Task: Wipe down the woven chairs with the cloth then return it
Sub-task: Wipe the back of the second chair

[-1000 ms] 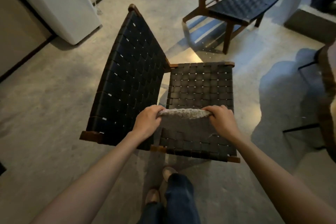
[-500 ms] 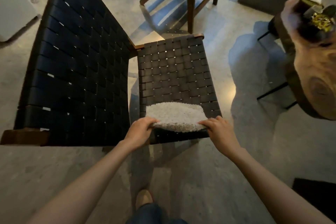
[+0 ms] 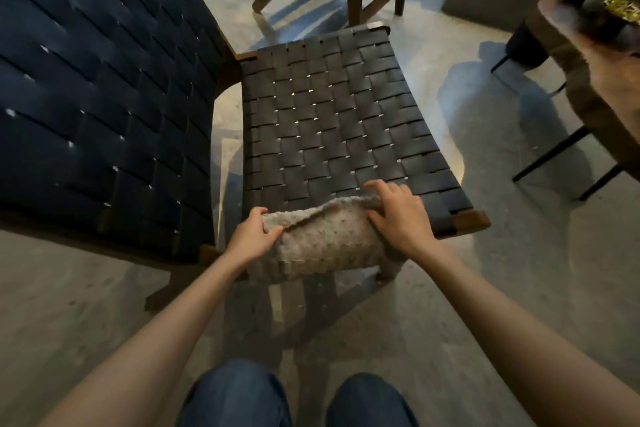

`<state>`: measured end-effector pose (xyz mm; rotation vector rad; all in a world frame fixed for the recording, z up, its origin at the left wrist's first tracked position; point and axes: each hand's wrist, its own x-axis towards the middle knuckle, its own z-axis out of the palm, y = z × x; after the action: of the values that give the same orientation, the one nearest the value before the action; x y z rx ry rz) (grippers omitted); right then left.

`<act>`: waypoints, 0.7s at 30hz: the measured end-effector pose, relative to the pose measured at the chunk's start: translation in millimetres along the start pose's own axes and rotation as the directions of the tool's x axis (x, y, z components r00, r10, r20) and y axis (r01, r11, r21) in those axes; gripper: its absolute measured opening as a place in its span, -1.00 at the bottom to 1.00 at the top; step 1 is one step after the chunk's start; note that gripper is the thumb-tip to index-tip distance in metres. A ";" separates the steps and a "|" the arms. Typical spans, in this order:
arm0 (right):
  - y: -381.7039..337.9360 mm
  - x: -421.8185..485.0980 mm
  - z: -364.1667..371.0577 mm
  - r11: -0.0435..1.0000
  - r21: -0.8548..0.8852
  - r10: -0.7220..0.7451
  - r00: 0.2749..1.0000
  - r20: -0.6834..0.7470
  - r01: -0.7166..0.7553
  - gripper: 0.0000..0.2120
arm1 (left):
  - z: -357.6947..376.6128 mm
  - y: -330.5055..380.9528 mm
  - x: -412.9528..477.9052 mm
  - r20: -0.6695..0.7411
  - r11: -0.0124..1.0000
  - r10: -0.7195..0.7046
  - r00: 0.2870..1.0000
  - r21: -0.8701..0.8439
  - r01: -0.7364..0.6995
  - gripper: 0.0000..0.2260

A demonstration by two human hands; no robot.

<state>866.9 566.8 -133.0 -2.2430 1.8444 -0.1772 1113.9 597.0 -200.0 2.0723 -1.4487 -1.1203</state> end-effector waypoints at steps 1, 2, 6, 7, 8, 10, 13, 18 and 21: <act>1.9 0.2 11.9 0.998 -0.051 -0.035 0.998 -0.047 0.033 -0.54 | 6.6 -5.4 3.5 -0.038 0.995 0.031 0.999 0.097 -0.027 -0.48; 3.3 -0.8 21.3 0.993 -0.094 -0.089 0.989 -0.117 0.078 -0.51 | 11.8 -9.1 4.9 -0.101 0.977 0.093 0.991 0.200 -0.071 -0.44; 12.4 -13.8 48.6 0.890 -0.210 -0.451 0.849 -0.276 0.404 -0.73 | 28.0 -7.4 -3.3 -0.305 0.772 0.513 0.802 0.573 -0.275 -0.50; 15.7 -18.1 53.5 0.873 -0.193 -0.485 0.839 -0.246 0.448 -0.72 | 30.6 -2.2 -6.8 -0.284 0.739 0.577 0.766 0.581 -0.341 -0.57; 18.6 -22.9 58.0 0.869 -0.190 -0.488 0.852 -0.190 0.456 -0.60 | 32.9 2.6 -9.9 -0.222 0.720 0.606 0.764 0.561 -0.409 -0.60; 27.6 -30.3 64.5 0.838 -0.288 -0.498 0.866 -0.054 0.464 -0.31 | 38.7 7.5 -15.3 -0.025 0.688 0.594 0.804 0.534 -0.492 -0.49; 41.0 -35.2 64.5 0.784 -0.379 -0.527 0.850 0.013 0.492 -0.19 | 44.1 6.3 -25.7 0.163 0.617 0.541 0.825 0.590 -0.521 -0.17; 43.8 -47.4 56.9 0.801 -0.368 -0.517 0.855 -0.031 0.471 -0.43 | 54.7 16.7 -44.0 0.180 0.570 0.462 0.868 0.690 -0.447 -0.28; 44.5 -64.9 51.3 0.883 -0.206 -0.451 0.883 -0.129 0.421 -0.48 | 59.6 26.9 -57.4 0.161 0.703 0.465 0.871 0.531 -0.474 -0.43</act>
<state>823.9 627.5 -190.4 -2.8267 1.4384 -0.3079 1042.4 646.2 -195.6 1.8188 -2.3626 -0.5339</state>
